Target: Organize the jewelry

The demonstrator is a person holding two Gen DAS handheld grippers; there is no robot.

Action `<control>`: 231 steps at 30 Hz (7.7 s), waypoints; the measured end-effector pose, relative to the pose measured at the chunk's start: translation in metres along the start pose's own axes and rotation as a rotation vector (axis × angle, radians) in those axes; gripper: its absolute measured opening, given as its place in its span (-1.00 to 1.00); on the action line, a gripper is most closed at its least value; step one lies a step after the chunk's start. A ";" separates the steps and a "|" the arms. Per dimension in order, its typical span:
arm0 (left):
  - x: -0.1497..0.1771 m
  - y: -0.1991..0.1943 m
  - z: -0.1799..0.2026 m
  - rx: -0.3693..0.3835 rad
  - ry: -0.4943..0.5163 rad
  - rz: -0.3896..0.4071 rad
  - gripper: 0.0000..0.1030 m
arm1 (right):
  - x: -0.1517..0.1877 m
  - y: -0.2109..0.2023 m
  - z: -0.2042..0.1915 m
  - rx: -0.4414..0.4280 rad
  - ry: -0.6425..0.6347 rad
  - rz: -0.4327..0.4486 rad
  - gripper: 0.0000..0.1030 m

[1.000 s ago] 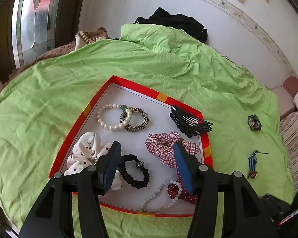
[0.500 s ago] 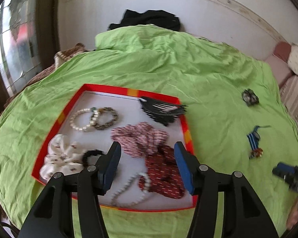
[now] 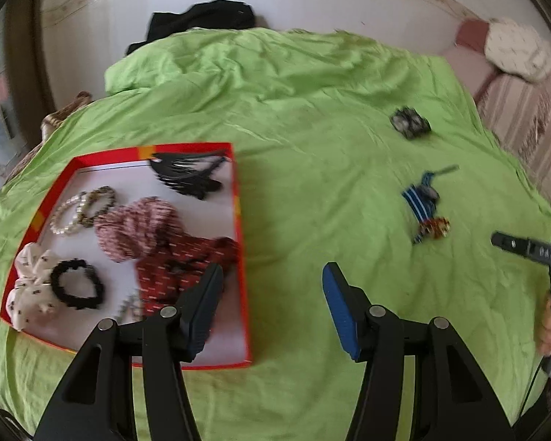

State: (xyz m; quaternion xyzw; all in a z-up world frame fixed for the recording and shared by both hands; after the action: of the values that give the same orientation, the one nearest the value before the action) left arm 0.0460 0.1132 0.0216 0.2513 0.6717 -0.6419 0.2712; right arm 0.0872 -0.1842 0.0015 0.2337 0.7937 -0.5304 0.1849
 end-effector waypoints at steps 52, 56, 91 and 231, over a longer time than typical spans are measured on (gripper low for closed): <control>0.007 0.030 -0.004 -0.015 0.003 -0.067 0.09 | -0.002 0.089 -0.118 -0.002 -0.608 -0.085 -0.54; 0.005 0.030 -0.006 -0.011 -0.011 -0.066 0.09 | 0.003 0.070 -0.124 -0.132 -0.485 -0.106 -0.58; -0.028 0.109 0.183 0.218 0.331 -0.242 -0.04 | 0.073 -0.020 -0.078 -0.310 -0.358 -0.154 -0.23; -0.011 -0.035 0.064 0.232 0.231 0.045 -0.28 | -0.004 -0.048 -0.058 -0.125 -0.099 0.128 -0.83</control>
State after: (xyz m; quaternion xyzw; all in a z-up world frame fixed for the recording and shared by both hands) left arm 0.0324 0.0475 0.0530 0.3679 0.6139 -0.6760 0.1757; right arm 0.0609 -0.1471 0.0616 0.2452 0.7986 -0.4778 0.2716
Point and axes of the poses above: each gripper's, at about its wrist camera, not at the fingertips, and y roughly the way its jaws point, z to its right, x to its underside, the point moved 8 cm from there along y, roughly the way its jaws point, and after that the axes turned 5 degrees about -x, right-handed, at the moved point
